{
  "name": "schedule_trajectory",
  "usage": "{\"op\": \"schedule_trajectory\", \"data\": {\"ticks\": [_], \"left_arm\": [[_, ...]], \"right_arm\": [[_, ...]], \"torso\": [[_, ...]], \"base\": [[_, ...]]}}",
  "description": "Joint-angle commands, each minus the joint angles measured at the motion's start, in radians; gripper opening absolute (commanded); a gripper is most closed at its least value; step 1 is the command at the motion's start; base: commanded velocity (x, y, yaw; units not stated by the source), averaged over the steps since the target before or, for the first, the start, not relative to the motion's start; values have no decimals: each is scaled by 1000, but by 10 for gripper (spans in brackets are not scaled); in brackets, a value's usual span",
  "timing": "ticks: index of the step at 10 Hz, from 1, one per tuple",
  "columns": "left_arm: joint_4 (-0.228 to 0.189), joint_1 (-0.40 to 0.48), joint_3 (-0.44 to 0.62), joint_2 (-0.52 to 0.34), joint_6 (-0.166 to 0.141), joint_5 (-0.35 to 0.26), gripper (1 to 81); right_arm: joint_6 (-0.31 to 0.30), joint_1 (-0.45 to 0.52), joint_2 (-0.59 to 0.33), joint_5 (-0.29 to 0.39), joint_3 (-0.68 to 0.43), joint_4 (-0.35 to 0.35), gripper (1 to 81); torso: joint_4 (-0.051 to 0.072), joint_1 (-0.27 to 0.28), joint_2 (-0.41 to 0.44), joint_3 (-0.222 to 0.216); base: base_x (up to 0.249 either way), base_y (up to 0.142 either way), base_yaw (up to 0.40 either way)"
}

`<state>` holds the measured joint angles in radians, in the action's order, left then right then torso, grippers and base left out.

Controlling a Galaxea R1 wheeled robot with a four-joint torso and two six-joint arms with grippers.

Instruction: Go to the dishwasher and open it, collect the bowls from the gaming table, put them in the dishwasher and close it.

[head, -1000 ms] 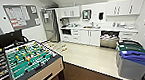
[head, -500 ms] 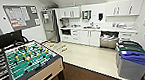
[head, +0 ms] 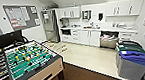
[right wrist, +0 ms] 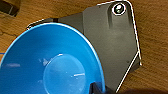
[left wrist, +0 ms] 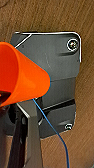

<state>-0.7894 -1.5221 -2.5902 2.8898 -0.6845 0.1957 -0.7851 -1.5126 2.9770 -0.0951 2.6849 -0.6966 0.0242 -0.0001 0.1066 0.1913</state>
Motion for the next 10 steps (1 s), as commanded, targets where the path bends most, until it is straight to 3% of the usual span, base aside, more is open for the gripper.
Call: {"op": "schedule_trajectory", "data": {"ticks": [1,9,10], "left_arm": [[-31,35,4,-10,-1,-33,10],[-30,35,2,-10,-1,-33,10],[-30,35,1,-10,-1,-35,10]], "right_arm": [[9,39,29,-9,-30,-32,10],[9,37,29,-9,-27,-32,10],[9,37,29,-9,-27,-32,10]], "torso": [[0,0,0,0],[0,0,0,0],[0,0,0,0]], "base": [[0,0,-184],[0,0,-267],[0,-184,0]]}}
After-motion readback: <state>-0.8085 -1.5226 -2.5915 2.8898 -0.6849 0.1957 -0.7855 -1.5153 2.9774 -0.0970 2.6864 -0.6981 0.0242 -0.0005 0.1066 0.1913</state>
